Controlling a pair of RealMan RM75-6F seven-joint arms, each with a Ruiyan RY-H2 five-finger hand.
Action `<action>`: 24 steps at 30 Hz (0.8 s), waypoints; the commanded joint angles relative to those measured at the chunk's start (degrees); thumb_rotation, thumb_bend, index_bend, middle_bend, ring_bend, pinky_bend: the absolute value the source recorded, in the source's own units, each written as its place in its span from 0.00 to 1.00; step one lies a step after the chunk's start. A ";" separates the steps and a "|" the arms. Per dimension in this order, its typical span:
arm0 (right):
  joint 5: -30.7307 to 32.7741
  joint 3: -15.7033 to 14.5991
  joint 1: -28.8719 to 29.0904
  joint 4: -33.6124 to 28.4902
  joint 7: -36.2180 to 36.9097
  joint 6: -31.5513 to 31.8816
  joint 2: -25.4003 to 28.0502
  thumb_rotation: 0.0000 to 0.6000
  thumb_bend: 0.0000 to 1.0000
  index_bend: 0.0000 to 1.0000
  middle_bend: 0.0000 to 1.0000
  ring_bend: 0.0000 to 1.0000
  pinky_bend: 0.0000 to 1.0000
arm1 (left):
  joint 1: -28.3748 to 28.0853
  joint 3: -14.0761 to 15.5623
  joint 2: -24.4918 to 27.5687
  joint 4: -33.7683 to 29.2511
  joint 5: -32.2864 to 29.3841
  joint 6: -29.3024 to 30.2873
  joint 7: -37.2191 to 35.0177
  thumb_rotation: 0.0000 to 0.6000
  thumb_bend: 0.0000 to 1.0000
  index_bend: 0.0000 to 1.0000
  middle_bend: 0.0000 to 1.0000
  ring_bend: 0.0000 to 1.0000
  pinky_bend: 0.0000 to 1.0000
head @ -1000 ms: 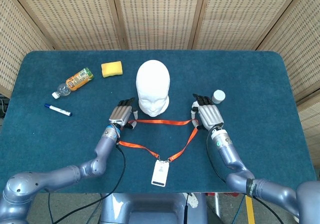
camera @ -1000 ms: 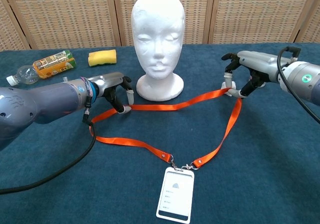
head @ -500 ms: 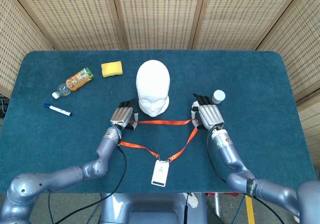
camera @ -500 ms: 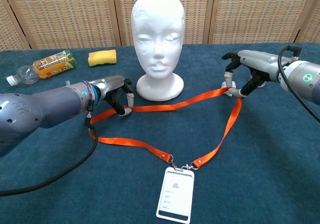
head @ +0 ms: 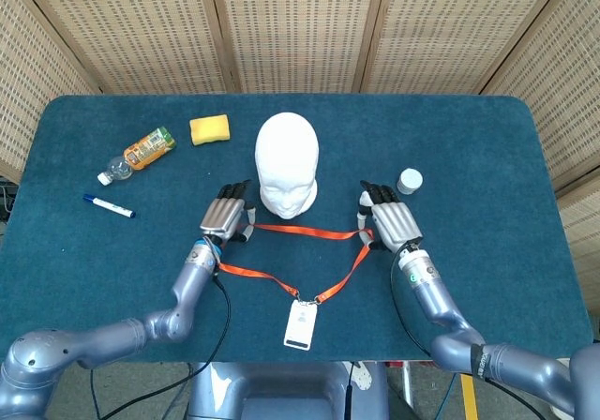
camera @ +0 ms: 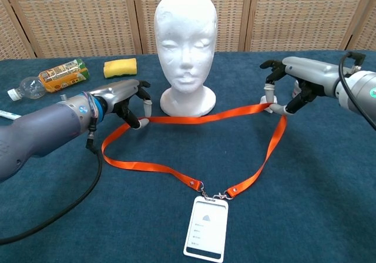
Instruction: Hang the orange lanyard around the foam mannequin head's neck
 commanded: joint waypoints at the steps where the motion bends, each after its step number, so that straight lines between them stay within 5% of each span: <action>1: -1.60 -0.58 -1.12 -2.77 0.63 1.53 1.66 1.00 0.44 0.71 0.02 0.00 0.00 | 4.30 2.29 1.40 -2.74 6.67 5.38 -6.07 1.00 0.50 0.74 0.00 0.00 0.00; 12: -5.60 -2.22 -3.69 -11.06 1.88 4.99 4.98 1.00 0.43 0.72 0.02 0.00 0.00 | 13.69 6.76 4.80 -10.01 18.55 17.92 -15.12 1.00 0.50 0.74 0.00 0.00 0.00; 24: -7.77 2.36 -2.94 -19.36 0.21 9.38 8.68 1.00 0.43 0.72 0.02 0.00 0.00 | 13.46 1.80 10.80 -20.51 22.80 22.63 -12.88 1.00 0.50 0.74 0.00 0.00 0.00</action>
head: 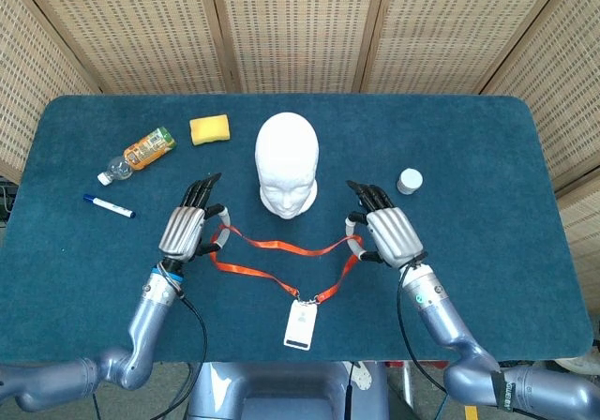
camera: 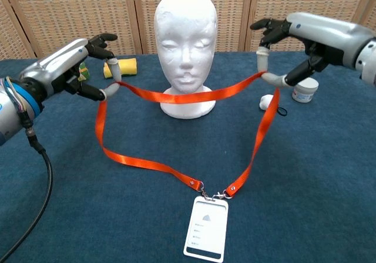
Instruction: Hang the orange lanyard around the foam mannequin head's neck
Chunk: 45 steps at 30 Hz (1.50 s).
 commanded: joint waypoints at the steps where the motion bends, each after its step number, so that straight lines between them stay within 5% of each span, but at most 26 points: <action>1: 0.10 1.88 0.61 -1.96 -1.01 1.02 1.28 1.00 0.44 0.72 0.02 0.00 0.00 | -0.83 -2.33 2.33 -3.50 0.35 0.16 1.91 1.00 0.50 0.74 0.00 0.00 0.00; 15: 5.97 9.98 4.53 -3.89 -4.30 1.42 4.57 1.00 0.44 0.72 0.02 0.00 0.00 | -5.53 -11.99 12.44 -14.45 -6.35 -3.14 16.10 1.00 0.50 0.74 0.00 0.00 0.00; 33: 16.02 15.62 8.09 0.87 -1.31 -1.11 6.56 1.00 0.43 0.72 0.03 0.00 0.00 | -11.13 -18.54 12.67 -13.46 -19.24 -6.51 18.84 1.00 0.50 0.74 0.00 0.00 0.00; 45: 28.22 19.90 13.16 8.05 0.39 -6.20 6.66 1.00 0.43 0.72 0.03 0.00 0.00 | -15.48 -22.28 11.78 -8.58 -31.70 -9.22 19.04 1.00 0.50 0.74 0.00 0.00 0.00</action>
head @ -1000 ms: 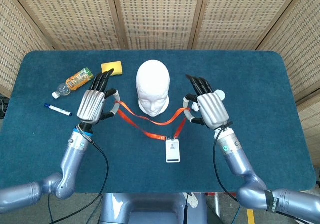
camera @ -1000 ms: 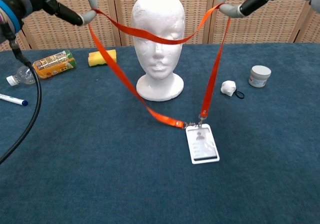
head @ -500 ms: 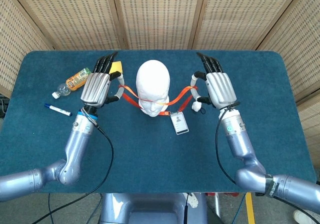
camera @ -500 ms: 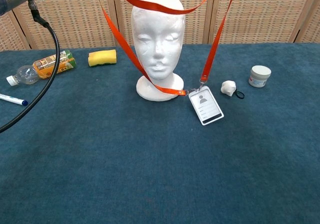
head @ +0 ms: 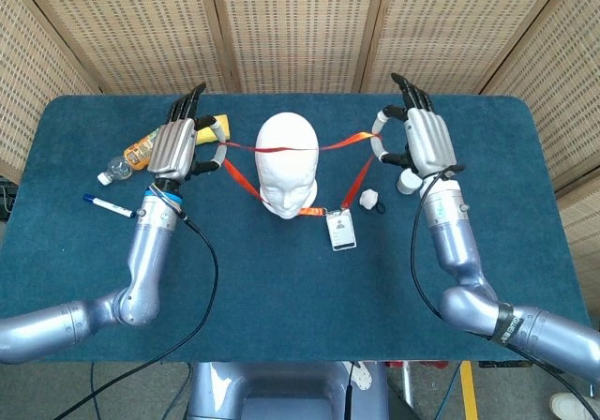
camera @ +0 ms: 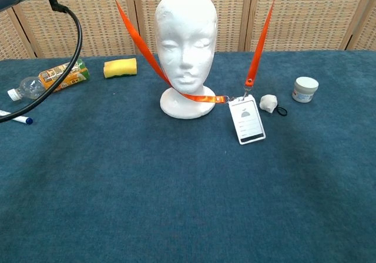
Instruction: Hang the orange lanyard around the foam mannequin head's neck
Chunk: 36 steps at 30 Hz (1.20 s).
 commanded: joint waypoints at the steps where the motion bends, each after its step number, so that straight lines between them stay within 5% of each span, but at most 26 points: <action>1: 3.48 1.11 2.18 2.53 -0.31 -2.04 0.08 1.00 0.43 0.72 0.03 0.00 0.00 | -1.49 -0.69 -0.40 1.77 -1.88 -0.61 0.29 1.00 0.50 0.74 0.00 0.00 0.00; 15: 11.63 -1.06 9.69 13.82 -4.79 -7.07 -3.16 1.00 0.44 0.72 0.03 0.00 0.00 | -7.27 -2.21 -2.06 9.48 -14.34 -3.34 3.83 1.00 0.50 0.74 0.00 0.00 0.00; 32: 14.27 -2.03 14.48 24.71 -4.74 -10.46 -8.03 1.00 0.43 0.72 0.03 0.00 0.00 | -9.73 -0.98 -5.04 17.17 -15.82 -5.38 1.69 1.00 0.50 0.73 0.00 0.00 0.00; 36: 14.82 -2.15 15.43 27.75 -4.61 -11.24 -9.38 1.00 0.43 0.72 0.03 0.00 0.00 | -10.08 -0.83 -5.82 19.04 -15.70 -6.09 0.73 1.00 0.50 0.65 0.00 0.00 0.00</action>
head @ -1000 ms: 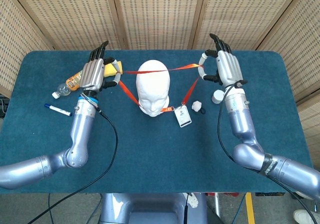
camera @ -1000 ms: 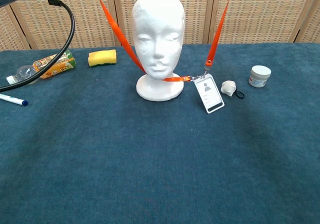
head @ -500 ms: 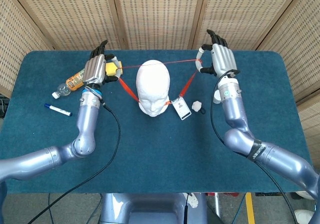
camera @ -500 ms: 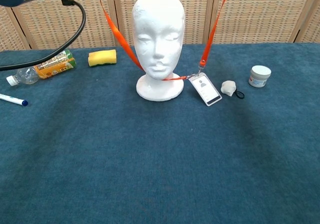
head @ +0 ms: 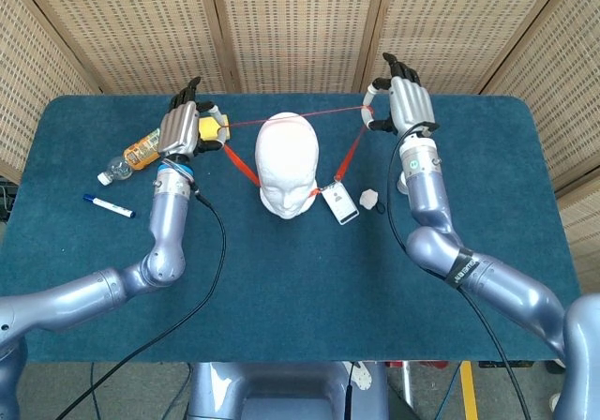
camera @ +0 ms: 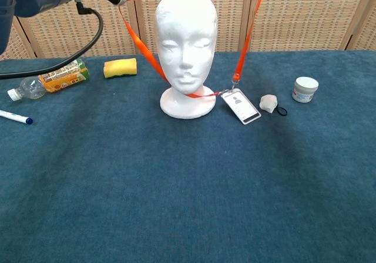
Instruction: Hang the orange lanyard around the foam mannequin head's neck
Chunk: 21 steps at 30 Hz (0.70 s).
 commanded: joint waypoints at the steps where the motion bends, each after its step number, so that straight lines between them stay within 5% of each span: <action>1: 0.74 -0.10 1.08 2.83 0.09 -0.91 -1.41 1.00 0.41 0.71 0.03 0.00 0.00 | -0.38 0.16 -0.69 1.35 0.22 -0.64 -0.77 1.00 0.50 0.56 0.00 0.00 0.00; 4: 0.96 -0.18 1.87 5.58 0.00 -1.50 -2.46 1.00 0.14 0.46 0.03 0.00 0.00 | -0.71 0.37 -1.21 2.34 0.52 -1.08 -1.19 1.00 0.46 0.11 0.00 0.00 0.00; 5: 1.14 -0.41 2.06 6.38 -0.27 -2.07 -2.69 1.00 0.04 0.30 0.02 0.00 0.00 | -0.80 0.40 -1.39 2.60 0.69 -1.10 -1.40 1.00 0.43 0.02 0.00 0.00 0.00; 8: 1.49 -1.18 2.45 7.51 -1.40 -3.87 -2.50 1.00 0.00 0.11 0.01 0.00 0.00 | -0.89 0.12 -1.88 3.05 1.15 -0.91 -2.48 1.00 0.34 0.00 0.00 0.00 0.00; 21: -2.39 -1.22 2.41 11.29 -0.19 0.81 -5.03 1.00 0.00 0.09 0.01 0.00 0.00 | -0.43 0.41 -2.64 5.58 5.43 1.03 -5.28 1.00 0.22 0.00 0.00 0.00 0.00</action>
